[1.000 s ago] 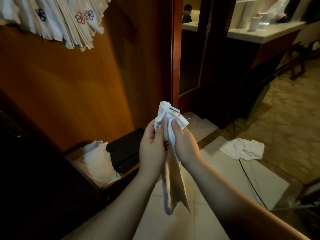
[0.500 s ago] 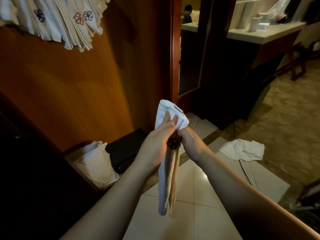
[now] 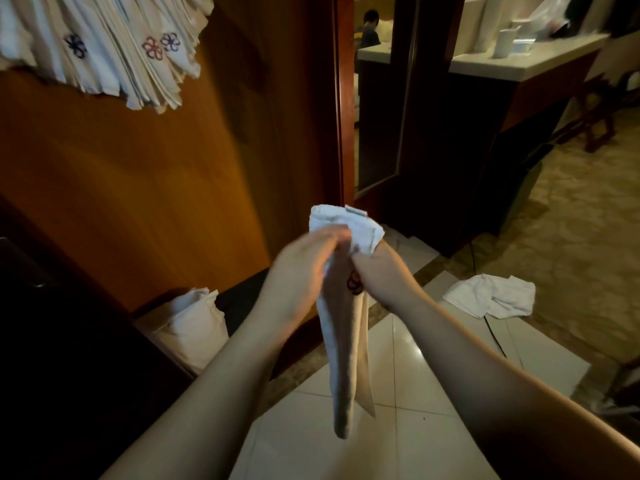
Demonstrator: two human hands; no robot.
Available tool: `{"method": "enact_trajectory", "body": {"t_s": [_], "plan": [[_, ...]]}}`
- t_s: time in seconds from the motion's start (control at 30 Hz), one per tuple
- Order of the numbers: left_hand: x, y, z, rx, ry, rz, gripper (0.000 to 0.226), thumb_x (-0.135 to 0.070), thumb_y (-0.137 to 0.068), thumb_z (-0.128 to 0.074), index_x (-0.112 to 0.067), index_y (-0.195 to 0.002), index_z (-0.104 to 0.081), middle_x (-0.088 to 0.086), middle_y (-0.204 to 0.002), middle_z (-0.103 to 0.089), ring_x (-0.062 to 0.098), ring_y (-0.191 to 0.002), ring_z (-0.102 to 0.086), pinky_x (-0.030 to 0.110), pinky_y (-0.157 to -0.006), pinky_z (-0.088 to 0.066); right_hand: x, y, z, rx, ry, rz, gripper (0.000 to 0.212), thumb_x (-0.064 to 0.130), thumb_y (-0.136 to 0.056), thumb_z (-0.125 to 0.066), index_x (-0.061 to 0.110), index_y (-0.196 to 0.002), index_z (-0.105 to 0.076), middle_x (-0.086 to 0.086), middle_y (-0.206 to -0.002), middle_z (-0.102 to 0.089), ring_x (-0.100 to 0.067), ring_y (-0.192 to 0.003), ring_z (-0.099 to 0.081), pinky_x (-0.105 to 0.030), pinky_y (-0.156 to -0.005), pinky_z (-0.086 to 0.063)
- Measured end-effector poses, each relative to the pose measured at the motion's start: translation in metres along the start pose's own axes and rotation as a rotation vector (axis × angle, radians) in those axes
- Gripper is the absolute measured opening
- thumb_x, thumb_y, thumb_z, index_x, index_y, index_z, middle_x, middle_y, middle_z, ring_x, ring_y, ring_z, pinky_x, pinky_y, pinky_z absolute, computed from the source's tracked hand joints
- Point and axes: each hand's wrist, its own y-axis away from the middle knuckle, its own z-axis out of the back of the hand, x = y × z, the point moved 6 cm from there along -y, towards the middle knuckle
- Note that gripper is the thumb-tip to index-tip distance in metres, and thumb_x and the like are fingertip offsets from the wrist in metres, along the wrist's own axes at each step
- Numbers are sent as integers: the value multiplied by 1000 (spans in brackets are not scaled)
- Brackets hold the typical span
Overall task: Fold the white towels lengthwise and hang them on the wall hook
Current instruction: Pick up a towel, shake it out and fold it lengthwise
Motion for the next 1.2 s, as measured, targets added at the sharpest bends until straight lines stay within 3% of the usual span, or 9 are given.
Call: {"method": "enact_trajectory", "body": {"t_s": [0.07, 0.17, 0.3, 0.43, 0.57, 0.77, 0.93, 1.07, 1.2], "plan": [[2, -6, 25, -195, -56, -82, 25, -23, -99, -57, -33, -122, -57, -32, -116, -63, -13, -108, -57, 7, -78, -49, 3, -4, 20, -52, -273, -44, 19, 31, -70, -52, 15, -78, -59, -5, -68, -55, -20, -60, -50, -36, -60, -42], [18, -23, 37, -162, -16, 109, 73, -39, -84, -76, -33, -146, -37, -9, -151, -42, 13, -134, -41, 34, -107, -40, 16, -12, 33, 79, -424, -35, 55, 36, -55, -61, 2, -98, -61, -19, -86, -63, -26, -76, -57, -48, -71, -51], [25, -36, 28, 177, 186, 242, 54, -40, -76, -78, -28, -126, -61, -6, -120, -72, 17, -113, -67, 31, -89, -54, 29, -24, 47, 242, -647, -5, 61, 20, -52, -69, 5, -110, -59, -22, -105, -64, -38, -96, -64, -54, -91, -52], [9, -43, 22, 284, 171, 169, 44, -33, -75, -81, -21, -115, -68, 1, -116, -74, 21, -108, -70, 32, -84, -57, 40, -32, 64, 247, -625, 54, 70, 17, -56, -71, 5, -124, -55, -32, -121, -64, -48, -110, -66, -69, -96, -48], [-6, -50, 17, 227, 167, 132, 20, -33, -82, -76, -27, -101, -77, -1, -111, -75, 19, -104, -71, 45, -98, -48, 45, -33, 76, 326, -668, 96, 58, 28, -82, -76, 8, -133, -55, -18, -126, -69, -37, -117, -66, -58, -103, -49], [-31, -54, 8, 114, 183, 53, 18, -33, -93, -67, -18, -102, -73, -1, -102, -77, 18, -93, -75, 30, -76, -58, 36, -32, 94, -146, -463, 172, 55, 75, -74, -61, 35, -112, -65, 6, -106, -77, -17, -96, -75, -53, -94, -56], [-47, -68, 20, 60, 334, 136, 27, -31, -95, -63, -12, -114, -65, 8, -102, -77, 27, -95, -75, 44, -82, -59, 5, -33, 57, 29, -612, 162, 65, 59, -71, -78, 26, -123, -59, 6, -110, -75, -13, -103, -72, -33, -83, -58], [-68, -85, 35, 53, 332, 130, 32, -31, -91, -66, -14, -118, -64, 8, -107, -77, 27, -99, -74, 49, -93, -52, -27, -28, 16, 218, -254, -1, 54, 62, -69, -80, 28, -111, -69, 15, -98, -76, -4, -92, -72, -22, -78, -51], [-87, -101, 47, 56, 358, 130, 37, -29, -88, -67, -13, -120, -62, 10, -104, -77, 29, -98, -74, 41, -79, -59, -40, -30, 3, 191, -289, -36, 35, 46, -82, -80, 27, -108, -68, 17, -95, -76, 0, -88, -72, -23, -79, -52]]}}
